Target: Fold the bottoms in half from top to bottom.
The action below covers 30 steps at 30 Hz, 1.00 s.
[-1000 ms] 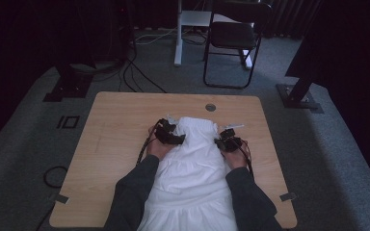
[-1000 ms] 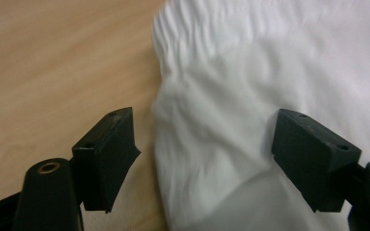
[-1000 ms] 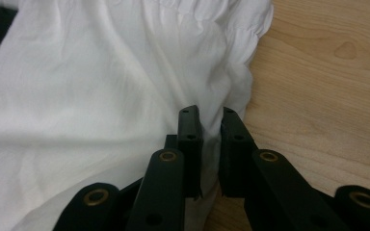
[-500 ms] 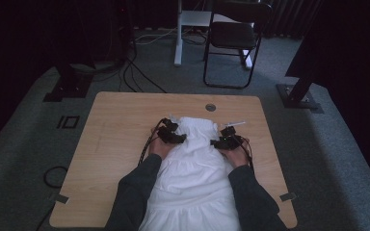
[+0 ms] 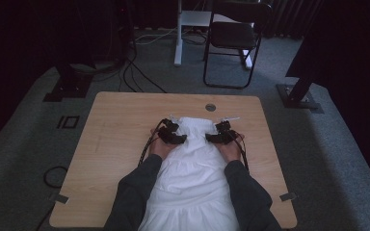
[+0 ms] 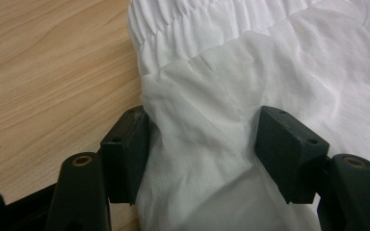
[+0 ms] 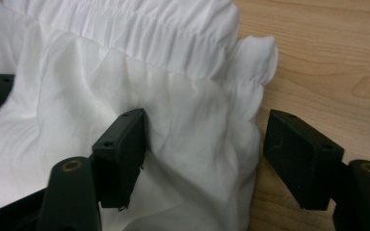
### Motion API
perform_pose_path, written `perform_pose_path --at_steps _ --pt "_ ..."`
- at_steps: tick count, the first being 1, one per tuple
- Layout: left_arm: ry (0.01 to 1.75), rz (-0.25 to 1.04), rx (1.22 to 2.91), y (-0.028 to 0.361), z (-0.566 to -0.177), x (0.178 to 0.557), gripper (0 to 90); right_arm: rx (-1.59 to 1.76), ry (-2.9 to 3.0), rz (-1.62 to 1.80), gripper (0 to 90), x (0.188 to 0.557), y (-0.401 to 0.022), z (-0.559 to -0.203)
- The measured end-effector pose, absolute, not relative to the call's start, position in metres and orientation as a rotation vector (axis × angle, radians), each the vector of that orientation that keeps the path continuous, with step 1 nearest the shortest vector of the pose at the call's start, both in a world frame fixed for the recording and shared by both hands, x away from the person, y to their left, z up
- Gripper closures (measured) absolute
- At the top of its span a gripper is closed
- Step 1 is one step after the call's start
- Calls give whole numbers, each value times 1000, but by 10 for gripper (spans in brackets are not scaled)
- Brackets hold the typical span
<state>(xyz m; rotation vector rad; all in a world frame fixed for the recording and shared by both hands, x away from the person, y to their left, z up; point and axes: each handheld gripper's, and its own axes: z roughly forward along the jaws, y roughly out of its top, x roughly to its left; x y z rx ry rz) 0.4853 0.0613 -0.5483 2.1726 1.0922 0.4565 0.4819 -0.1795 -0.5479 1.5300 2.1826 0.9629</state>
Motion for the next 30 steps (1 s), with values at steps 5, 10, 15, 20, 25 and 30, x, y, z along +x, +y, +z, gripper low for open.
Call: perform_pose_path --at_steps 5,10,15,20,25,30 --pt "1089 430 2196 58 -544 484 531 1463 2186 863 501 477 -167 -547" --pt "1115 414 2233 52 -539 485 768 1561 2243 910 811 482 -166 -541" --pt "1085 403 2184 62 -519 489 824 1634 2220 1047 828 490 -178 -527" --pt "1015 479 2037 74 -462 490 831 1534 2136 1268 828 493 -187 -482" --pt "902 575 1924 82 -398 488 832 1382 2024 1398 827 490 -191 -421" --pt "871 574 1914 90 -376 483 829 1272 2026 1414 822 484 -188 -383"
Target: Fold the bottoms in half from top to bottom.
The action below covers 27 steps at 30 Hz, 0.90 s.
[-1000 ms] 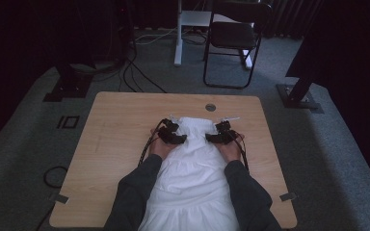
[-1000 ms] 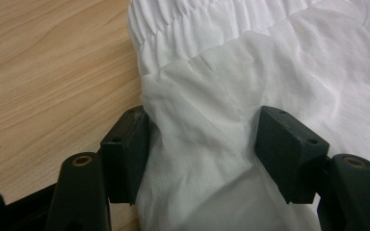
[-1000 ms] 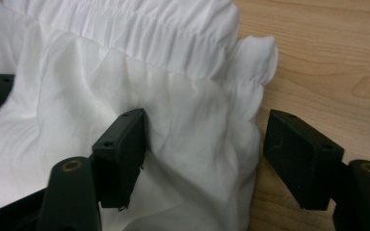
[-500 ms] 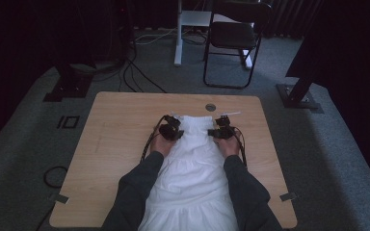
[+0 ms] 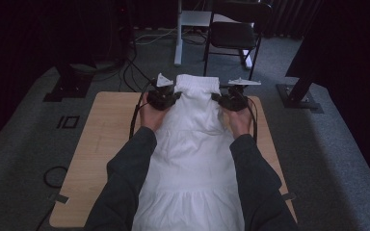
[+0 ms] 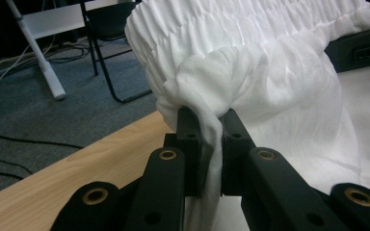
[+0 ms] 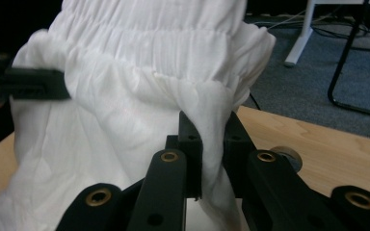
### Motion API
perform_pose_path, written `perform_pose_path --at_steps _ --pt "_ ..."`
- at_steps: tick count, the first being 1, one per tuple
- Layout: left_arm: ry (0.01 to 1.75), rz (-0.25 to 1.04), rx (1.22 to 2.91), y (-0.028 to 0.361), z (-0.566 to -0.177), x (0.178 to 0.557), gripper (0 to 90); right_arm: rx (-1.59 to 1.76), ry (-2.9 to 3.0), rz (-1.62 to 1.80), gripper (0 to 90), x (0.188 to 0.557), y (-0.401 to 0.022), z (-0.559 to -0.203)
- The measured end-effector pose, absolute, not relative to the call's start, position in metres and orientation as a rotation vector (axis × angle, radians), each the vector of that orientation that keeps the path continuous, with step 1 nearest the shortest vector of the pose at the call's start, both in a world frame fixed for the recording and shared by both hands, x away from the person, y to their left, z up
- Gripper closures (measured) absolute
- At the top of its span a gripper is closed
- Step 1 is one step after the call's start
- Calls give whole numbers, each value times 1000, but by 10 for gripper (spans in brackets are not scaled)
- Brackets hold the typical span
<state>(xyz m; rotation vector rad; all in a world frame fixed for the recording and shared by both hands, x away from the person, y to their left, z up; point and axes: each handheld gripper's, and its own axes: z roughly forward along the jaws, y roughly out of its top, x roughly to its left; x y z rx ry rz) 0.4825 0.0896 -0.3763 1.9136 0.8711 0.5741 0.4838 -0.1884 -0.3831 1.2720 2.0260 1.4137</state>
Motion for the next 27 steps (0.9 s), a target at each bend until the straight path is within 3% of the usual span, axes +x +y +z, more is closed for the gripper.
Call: perform_pose_path --at_steps 6,15,23,27 --pt "827 518 1926 102 -384 457 824 1185 2131 1411 814 462 -189 -384" --pt "689 475 1929 114 -402 369 817 1007 2237 1439 813 388 -201 -402" --pt "683 346 2014 121 -465 292 812 973 2370 1448 809 320 -206 -458" --pt "726 263 2137 118 -506 263 811 1009 2465 1398 807 295 -205 -497"
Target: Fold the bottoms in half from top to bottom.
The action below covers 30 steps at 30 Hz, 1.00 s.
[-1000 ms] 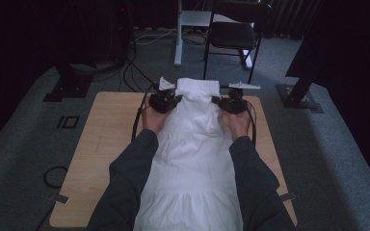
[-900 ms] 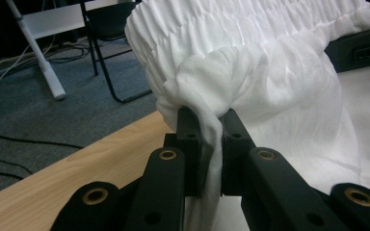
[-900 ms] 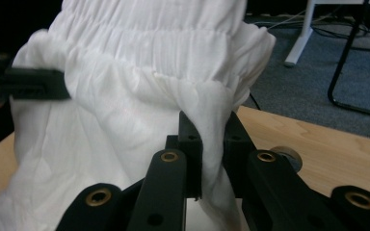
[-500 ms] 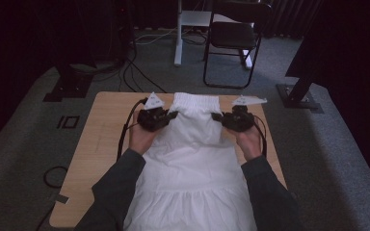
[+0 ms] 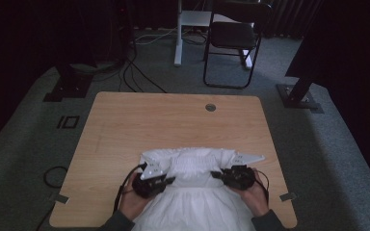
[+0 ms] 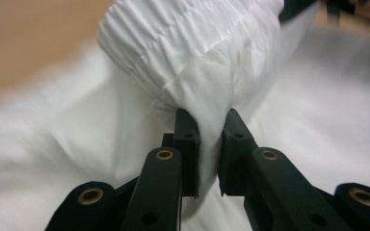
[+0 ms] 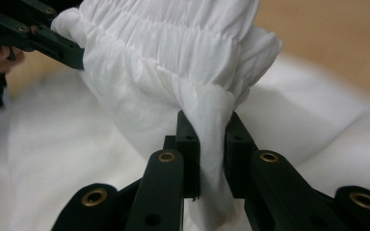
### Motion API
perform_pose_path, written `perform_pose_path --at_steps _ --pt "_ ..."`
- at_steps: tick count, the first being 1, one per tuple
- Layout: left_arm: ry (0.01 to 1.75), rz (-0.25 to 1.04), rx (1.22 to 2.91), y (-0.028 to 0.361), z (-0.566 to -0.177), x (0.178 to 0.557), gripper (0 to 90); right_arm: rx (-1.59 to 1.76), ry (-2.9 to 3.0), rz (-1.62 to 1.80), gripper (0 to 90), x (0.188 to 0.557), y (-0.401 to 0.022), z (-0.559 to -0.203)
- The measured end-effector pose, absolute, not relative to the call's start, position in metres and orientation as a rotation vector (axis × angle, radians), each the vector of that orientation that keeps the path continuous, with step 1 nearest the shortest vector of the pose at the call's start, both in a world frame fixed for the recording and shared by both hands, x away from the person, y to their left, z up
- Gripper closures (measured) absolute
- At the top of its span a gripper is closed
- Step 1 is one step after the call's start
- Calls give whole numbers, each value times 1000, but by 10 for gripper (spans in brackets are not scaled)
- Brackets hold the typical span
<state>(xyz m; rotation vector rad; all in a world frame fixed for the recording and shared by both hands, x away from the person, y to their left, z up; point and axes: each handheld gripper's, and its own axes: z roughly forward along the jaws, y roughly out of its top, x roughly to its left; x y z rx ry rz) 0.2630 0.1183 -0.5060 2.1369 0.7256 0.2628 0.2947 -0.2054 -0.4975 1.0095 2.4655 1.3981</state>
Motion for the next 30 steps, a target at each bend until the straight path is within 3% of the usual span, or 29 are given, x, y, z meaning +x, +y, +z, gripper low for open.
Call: perform_pose_path --at_steps 5,12,30 --pt "785 230 2244 113 -548 253 818 1037 2561 1266 793 281 -199 -536" --pt "816 240 2216 111 -551 270 829 1034 2576 1072 799 294 -184 -550" --pt "943 386 2216 104 -545 360 827 1111 2525 1023 804 417 -167 -545"
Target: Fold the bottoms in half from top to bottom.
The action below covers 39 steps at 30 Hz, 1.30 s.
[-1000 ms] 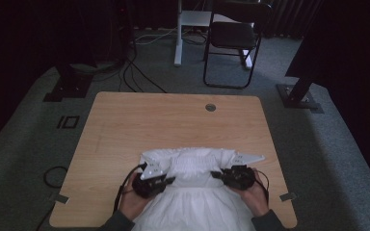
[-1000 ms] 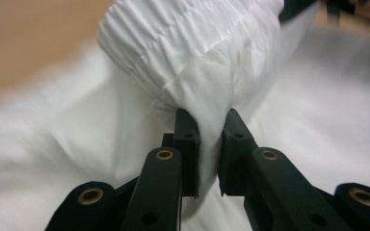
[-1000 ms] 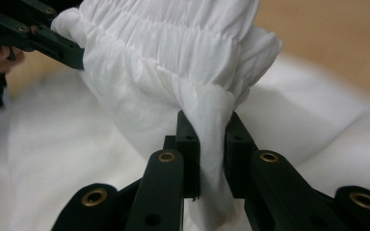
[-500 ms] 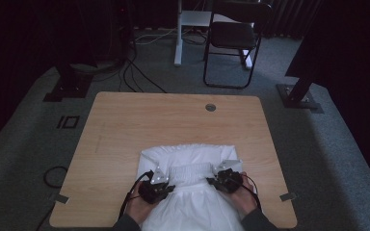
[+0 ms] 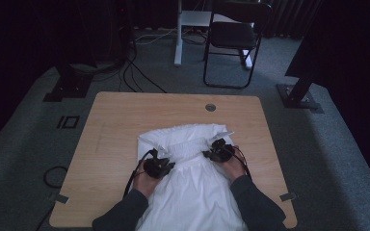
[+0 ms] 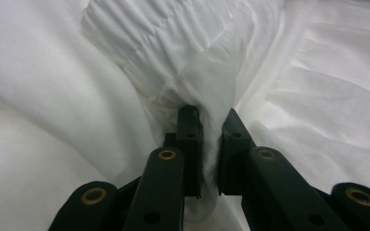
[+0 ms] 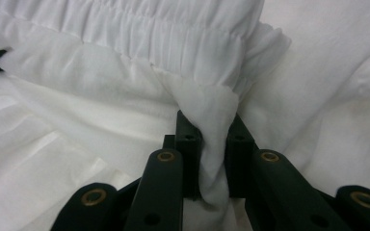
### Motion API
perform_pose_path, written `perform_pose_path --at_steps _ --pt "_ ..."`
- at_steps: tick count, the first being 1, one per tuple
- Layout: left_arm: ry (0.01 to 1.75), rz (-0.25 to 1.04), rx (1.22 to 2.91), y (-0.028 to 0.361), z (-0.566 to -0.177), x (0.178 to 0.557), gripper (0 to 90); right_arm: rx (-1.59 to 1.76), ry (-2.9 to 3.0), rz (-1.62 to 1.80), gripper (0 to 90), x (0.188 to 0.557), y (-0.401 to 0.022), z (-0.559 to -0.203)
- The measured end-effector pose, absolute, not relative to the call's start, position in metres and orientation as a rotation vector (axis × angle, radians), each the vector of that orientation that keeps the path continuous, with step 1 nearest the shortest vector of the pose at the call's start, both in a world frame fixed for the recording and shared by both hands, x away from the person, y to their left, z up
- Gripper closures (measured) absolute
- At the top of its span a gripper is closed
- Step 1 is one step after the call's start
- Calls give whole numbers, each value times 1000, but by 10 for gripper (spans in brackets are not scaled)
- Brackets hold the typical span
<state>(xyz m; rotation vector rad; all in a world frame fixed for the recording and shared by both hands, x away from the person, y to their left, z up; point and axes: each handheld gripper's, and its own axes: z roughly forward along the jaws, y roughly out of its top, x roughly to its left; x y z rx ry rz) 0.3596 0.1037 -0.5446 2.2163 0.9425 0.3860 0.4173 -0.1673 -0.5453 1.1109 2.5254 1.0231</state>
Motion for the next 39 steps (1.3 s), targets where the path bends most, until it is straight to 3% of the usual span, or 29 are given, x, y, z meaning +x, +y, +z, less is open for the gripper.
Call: perform_pose_path --at_steps 3,16,27,33,39 --pt "900 400 2261 124 -542 394 827 1166 2526 1051 800 429 -155 -545" --pt "934 505 2370 140 -531 458 823 1182 2501 1136 795 455 -128 -548" --pt "978 519 2330 123 -533 473 824 1258 2439 1027 797 503 -134 -542" --pt "975 579 2333 119 -529 473 847 1282 2436 1045 830 503 -135 -540" --pt "928 611 2163 127 -491 457 858 1188 2347 1194 831 483 -149 -506"
